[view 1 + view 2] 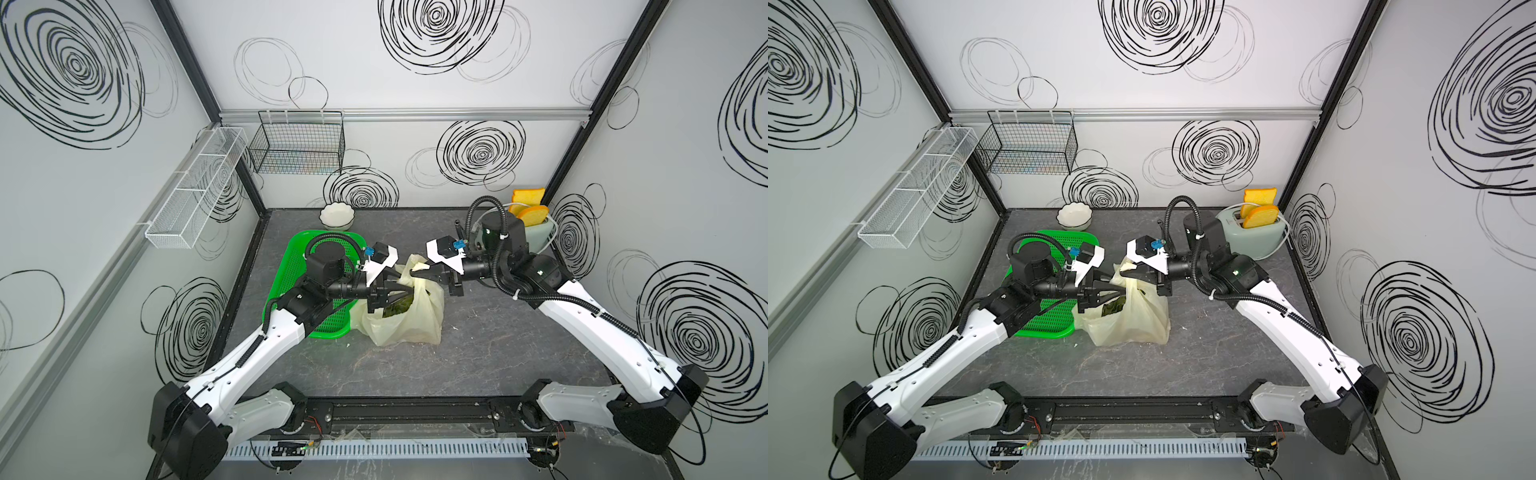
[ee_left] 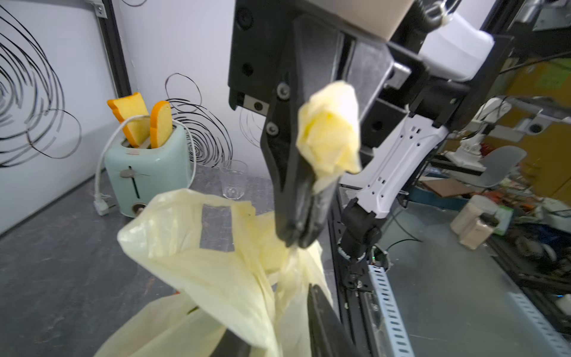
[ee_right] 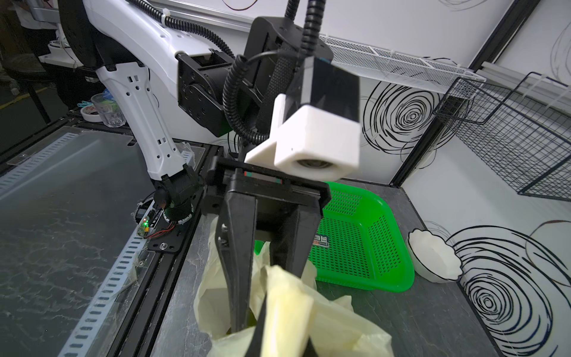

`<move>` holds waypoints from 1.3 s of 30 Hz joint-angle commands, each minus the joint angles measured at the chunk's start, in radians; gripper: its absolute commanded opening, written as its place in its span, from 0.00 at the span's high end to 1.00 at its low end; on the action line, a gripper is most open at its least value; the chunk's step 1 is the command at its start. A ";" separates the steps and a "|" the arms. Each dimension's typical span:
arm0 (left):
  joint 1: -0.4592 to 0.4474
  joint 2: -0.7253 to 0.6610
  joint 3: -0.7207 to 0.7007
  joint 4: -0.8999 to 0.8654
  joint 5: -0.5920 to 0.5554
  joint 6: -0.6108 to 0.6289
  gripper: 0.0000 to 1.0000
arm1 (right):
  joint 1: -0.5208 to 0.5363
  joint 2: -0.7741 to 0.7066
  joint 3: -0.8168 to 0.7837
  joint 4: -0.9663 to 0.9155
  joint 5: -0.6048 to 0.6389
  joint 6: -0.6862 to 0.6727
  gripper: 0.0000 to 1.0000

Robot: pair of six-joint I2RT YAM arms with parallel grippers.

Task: Place the pineapple into a plastic bag & tie a knot
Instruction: Cross the plastic bag at the center of the board.

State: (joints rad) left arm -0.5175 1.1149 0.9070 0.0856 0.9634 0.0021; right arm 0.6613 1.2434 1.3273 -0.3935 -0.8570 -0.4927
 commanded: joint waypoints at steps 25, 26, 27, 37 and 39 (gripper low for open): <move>-0.039 -0.010 -0.035 0.098 0.058 0.056 0.95 | 0.027 0.025 -0.048 0.162 -0.062 0.112 0.90; -0.041 -0.009 -0.038 0.110 0.048 0.052 0.99 | 0.028 0.019 -0.049 0.175 -0.048 0.134 0.69; -0.041 -0.011 -0.042 0.120 0.037 0.047 1.00 | 0.027 0.011 -0.048 0.190 -0.031 0.161 0.53; -0.045 -0.075 -0.132 0.299 -0.127 0.006 1.00 | -0.021 -0.270 -0.126 0.138 0.355 0.584 0.20; -0.045 -0.078 -0.143 0.320 -0.136 0.003 1.00 | -0.047 -0.315 -0.168 0.082 0.383 0.689 0.22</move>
State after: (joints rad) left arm -0.5602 1.0595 0.7780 0.2779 0.8688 0.0135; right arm 0.6411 0.9718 1.2152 -0.2340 -0.6098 -0.0055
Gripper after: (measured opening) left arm 0.054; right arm 0.785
